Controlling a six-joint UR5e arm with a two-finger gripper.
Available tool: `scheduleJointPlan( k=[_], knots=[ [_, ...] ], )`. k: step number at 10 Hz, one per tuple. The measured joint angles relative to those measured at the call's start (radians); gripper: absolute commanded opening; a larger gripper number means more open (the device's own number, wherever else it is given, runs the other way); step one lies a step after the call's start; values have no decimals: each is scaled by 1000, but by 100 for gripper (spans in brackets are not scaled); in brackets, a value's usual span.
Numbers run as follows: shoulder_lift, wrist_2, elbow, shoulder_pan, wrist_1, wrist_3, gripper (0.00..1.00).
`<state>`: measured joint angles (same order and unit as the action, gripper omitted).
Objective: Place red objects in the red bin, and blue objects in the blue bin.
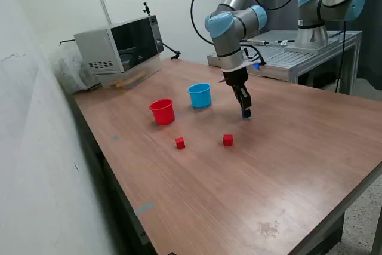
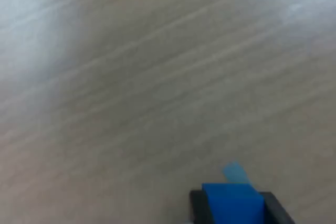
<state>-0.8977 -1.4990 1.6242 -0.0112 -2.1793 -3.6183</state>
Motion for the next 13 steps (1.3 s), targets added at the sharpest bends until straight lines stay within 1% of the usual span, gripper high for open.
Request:
scheduleJointPlan(
  k=[2,3,4,6,7,8,10,11,13],
  knots=[
    [-60,-16,-16,8,4,19,0],
    [-91,-27,-24,25,7,29,0],
    [-124,-47,-26,49,8,37,0],
    [-183,-115,-22,104,10,83,0],
    [-200,-135,-20,146,12,100,0],
    [-210,-146,-17,189,16,111,0],
    [-217,-156,0,258,21,124,0],
    [-217,-158,11,278,22,131,0],
    [-211,-158,35,293,21,146,0]
  ],
)
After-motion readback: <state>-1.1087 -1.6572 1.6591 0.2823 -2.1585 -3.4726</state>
